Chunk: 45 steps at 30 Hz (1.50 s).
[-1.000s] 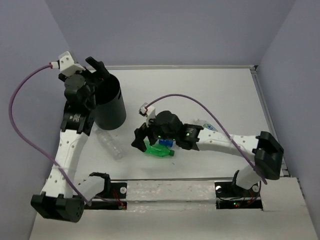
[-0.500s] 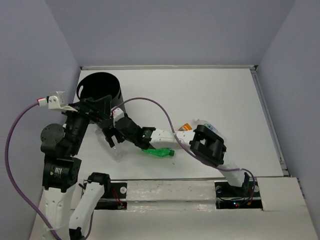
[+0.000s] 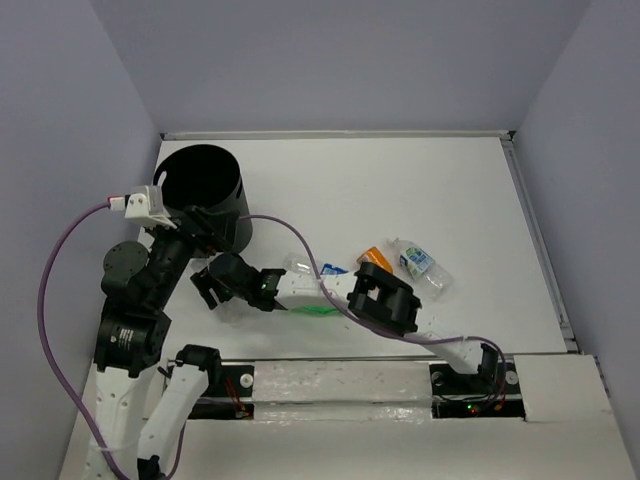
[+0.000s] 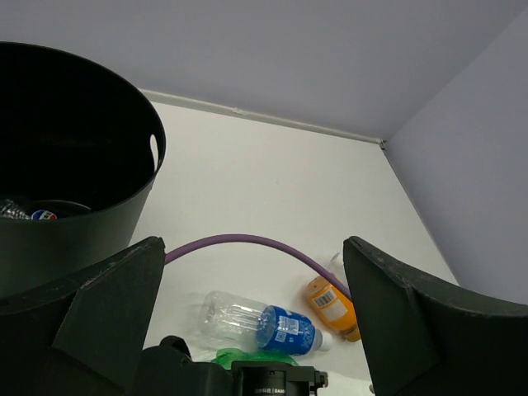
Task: Put the plastic bottles in the bin
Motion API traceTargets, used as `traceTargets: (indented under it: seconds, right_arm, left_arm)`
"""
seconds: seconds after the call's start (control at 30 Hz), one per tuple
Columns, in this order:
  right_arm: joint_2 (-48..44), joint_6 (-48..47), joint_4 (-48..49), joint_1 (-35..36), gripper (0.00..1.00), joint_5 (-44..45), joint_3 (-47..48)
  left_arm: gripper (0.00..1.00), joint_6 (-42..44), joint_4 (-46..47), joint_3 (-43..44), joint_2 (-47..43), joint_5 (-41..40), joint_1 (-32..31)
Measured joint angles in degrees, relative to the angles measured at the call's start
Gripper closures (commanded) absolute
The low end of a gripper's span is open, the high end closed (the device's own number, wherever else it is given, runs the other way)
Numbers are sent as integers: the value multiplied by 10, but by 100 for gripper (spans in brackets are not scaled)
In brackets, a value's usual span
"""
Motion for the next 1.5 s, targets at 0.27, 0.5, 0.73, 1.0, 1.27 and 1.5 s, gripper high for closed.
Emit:
traceTargets:
  seconds: [0.27, 0.5, 0.73, 1.0, 1.27, 1.5]
  right_arm:
    - [-54, 7, 5, 7, 63, 5, -68]
    - [-234, -5, 56, 8, 65, 2, -236]
    - [-397, -54, 163, 5, 72, 0, -266]
    - [-290, -113, 253, -58, 73, -17, -54]
    - [-73, -177, 299, -101, 73, -34, 180]
    - [54, -199, 329, -102, 68, -67, 333]
  left_arm:
    - [1, 15, -17, 23, -2, -35, -12]
    - [1, 11, -14, 95, -2, -67, -15]
    - [1, -4, 2, 171, -22, -71, -19]
    - [1, -11, -1, 172, -39, -71, -21]
    - [1, -3, -30, 153, -56, -98, -26]
    - [1, 5, -31, 143, -58, -117, -37]
